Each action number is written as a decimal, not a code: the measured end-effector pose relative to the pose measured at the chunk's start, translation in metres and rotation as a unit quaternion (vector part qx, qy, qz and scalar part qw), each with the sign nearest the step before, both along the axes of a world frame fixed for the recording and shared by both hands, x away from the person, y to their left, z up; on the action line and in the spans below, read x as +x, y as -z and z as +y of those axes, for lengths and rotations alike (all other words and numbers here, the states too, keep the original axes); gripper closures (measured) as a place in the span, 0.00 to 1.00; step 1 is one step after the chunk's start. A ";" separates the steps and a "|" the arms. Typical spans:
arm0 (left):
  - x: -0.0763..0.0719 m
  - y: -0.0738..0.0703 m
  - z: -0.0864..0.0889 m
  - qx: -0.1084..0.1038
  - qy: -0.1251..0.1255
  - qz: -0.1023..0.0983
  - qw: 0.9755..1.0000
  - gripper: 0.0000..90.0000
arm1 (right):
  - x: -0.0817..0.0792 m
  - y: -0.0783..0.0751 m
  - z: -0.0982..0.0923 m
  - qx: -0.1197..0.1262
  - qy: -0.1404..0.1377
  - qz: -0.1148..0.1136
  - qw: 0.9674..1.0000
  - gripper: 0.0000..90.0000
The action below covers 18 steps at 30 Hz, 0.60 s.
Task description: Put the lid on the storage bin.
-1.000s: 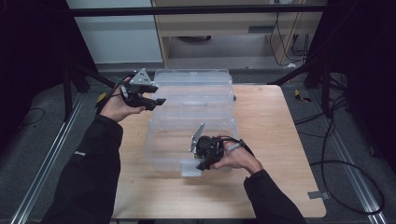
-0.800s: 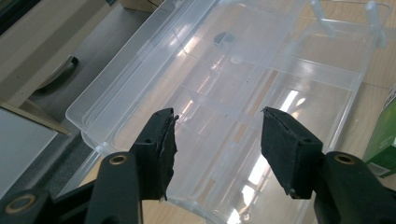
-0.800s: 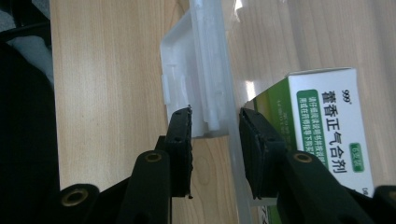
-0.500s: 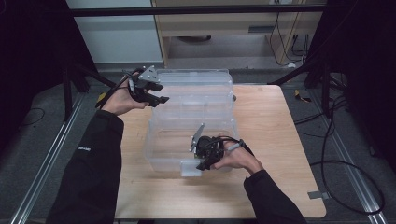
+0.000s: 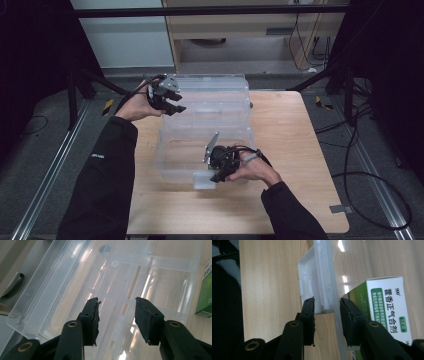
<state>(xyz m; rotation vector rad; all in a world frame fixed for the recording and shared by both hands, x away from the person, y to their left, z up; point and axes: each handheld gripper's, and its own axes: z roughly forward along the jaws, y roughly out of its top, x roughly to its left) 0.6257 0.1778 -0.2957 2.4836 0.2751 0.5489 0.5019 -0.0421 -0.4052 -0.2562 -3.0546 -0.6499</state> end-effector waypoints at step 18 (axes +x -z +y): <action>0.012 0.015 -0.018 0.056 0.012 0.009 0.998 0.80 | 0.000 0.000 0.000 -0.001 0.001 0.000 1.000 0.73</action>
